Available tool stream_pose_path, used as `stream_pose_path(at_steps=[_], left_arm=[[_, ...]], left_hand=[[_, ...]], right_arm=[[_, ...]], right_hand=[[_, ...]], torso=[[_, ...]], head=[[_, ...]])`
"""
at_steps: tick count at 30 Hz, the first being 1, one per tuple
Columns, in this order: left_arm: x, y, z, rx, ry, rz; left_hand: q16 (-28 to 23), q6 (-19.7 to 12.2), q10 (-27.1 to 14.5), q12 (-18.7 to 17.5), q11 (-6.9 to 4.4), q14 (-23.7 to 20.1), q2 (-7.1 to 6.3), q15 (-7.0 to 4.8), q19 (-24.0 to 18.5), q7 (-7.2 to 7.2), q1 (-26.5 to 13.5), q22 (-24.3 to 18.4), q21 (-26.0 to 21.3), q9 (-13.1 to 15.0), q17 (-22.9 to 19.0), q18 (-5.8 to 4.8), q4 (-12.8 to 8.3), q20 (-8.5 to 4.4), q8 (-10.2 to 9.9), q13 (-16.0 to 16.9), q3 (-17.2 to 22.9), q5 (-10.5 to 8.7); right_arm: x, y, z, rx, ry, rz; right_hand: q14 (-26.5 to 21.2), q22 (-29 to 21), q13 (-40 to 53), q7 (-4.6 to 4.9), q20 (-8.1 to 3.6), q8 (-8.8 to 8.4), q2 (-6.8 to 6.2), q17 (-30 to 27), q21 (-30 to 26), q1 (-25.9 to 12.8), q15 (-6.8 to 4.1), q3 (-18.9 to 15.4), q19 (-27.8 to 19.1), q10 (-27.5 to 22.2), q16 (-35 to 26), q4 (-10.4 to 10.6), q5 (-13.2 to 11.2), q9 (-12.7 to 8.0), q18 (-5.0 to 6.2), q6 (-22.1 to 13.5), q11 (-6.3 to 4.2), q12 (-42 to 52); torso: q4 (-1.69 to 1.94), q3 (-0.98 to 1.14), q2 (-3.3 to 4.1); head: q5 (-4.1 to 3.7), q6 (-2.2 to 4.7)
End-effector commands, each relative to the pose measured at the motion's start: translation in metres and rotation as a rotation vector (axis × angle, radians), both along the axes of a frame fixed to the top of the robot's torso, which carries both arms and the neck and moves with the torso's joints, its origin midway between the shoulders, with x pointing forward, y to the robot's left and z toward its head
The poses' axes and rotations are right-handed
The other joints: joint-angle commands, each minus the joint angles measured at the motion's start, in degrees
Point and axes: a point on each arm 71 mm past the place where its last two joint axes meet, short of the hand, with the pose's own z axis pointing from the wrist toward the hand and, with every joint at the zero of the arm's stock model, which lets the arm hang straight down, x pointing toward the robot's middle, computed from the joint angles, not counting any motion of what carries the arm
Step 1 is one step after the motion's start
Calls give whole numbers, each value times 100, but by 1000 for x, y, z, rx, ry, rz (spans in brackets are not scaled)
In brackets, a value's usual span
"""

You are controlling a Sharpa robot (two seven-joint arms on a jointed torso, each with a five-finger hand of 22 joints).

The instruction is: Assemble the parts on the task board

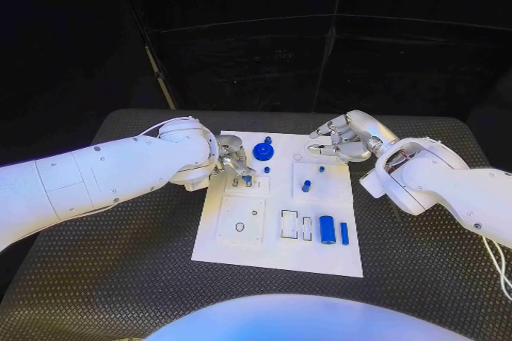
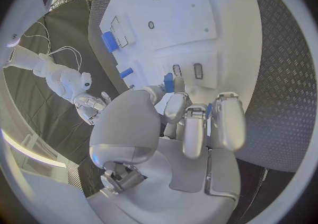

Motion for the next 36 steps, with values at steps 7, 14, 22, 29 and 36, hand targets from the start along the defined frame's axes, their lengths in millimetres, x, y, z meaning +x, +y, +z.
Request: stream_pose_path(at_steps=[7, 14, 22, 29, 36], left_arm=[[-3, -1, -6, -53, -87, 45], [-8, -1, -15, -46, -97, 47], [-11, 1, -21, -30, -113, 49], [-13, 3, -23, -13, -108, 39], [-15, 5, -23, -4, -102, 35]], left_hand=[[18, -16, -25, -42, -6, 573, -139, -29, 10, -26, 40, 17, -6, 20, 1509, -77, -648, 1, 18, -27, 687, 13], [18, -9, -15, -43, -9, 573, -159, -31, 17, -29, 50, 29, 0, 25, 1509, -79, -659, -1, 21, -29, 707, 13], [18, 4, 5, -32, -13, 573, -175, -34, 28, -34, 59, 48, 11, 32, 1509, -83, -668, -3, 27, -18, 732, 13], [18, 14, 23, -22, -17, 573, -189, -37, 35, -38, 69, 58, 16, 38, 1509, -85, -678, -5, 32, -7, 757, 14], [18, 22, 40, -19, -21, 573, -209, -41, 44, -42, 86, 73, 25, 45, 1509, -88, -696, -8, 35, -4, 796, 15]], right_arm=[[0, 1, 1, 0, -6, 13], [0, 1, 1, 0, -6, 14], [0, 1, 1, 0, -7, 15], [0, 1, 1, 0, -7, 15], [1, 2, 1, 0, -7, 17]], right_hand=[[336, -6, 0, 7, -37, 26, 65, 358, -24, 11, -40, -24, -10, 25, -23, 7, 43, -5, 96, 49, -9, -12], [336, -6, 0, 7, -37, 26, 65, 358, -24, 11, -40, -24, -10, 25, -23, 7, 43, -5, 96, 49, -9, -12], [336, -2, 5, 6, -37, 30, 75, 356, -23, 7, -41, -25, -6, 30, -24, 13, 49, -4, 95, 55, -9, -8], [336, -2, 5, 6, -37, 30, 75, 356, -23, 7, -41, -25, -6, 30, -24, 13, 49, -4, 95, 55, -9, -8], [336, -1, 12, 4, -38, 35, 83, 355, -23, 6, -42, -26, -3, 36, -25, 17, 53, -3, 95, 60, -10, -3]], torso=[[4, -6, 6], [-1, -4, 6], [-3, -4, 5], [-2, -2, 5], [-4, -1, 5]], head=[[2, 1], [10, -18], [12, -38], [11, -46], [9, -57]])
